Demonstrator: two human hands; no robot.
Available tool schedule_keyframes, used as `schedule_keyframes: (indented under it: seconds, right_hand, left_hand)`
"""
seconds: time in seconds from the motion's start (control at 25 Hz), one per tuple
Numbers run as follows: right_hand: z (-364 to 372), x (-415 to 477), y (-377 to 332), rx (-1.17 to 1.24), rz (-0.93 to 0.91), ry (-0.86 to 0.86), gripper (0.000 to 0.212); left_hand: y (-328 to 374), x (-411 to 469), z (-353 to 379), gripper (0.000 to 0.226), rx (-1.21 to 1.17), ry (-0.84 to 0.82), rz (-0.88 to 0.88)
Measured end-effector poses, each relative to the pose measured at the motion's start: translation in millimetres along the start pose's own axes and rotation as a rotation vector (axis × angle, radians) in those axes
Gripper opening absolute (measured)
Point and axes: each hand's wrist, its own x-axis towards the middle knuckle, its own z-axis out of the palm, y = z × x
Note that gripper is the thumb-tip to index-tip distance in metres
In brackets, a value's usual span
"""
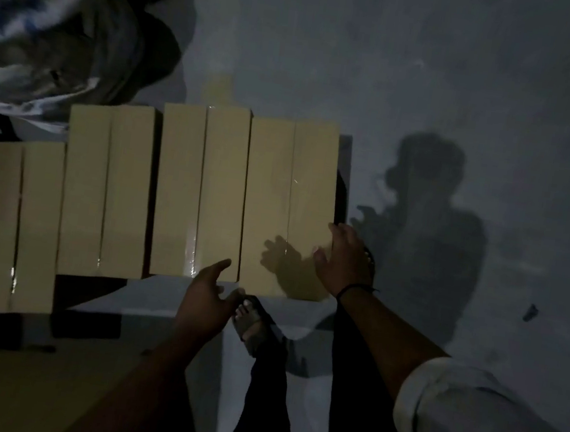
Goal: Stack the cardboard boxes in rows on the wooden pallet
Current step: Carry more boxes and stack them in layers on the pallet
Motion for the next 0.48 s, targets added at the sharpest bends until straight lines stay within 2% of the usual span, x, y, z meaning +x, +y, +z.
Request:
schedule_keyframes:
  seconds: [0.12, 0.24, 0.36, 0.48]
  right_hand:
    - [40.6, 60.6, 34.0, -0.039, 0.021, -0.09, 0.064]
    - [71.0, 109.3, 56.5, -0.052, -0.015, -0.082, 0.067]
    - [86.8, 153.0, 66.8, -0.101, -0.122, -0.041, 0.07]
    - [98.9, 180.8, 67.5, -0.171, -0.25, -0.075, 0.071]
  left_hand:
    - [9.6, 70.8, 41.5, 0.064, 0.024, -0.012, 0.009]
    - [10.5, 142.9, 68.4, 0.062, 0.157, -0.011, 0.083]
    - [6.5, 206.5, 85.4, 0.061, 0.296, 0.008, 0.119]
    - [0.7, 244.2, 92.9, 0.064, 0.325, 0.041, 0.106]
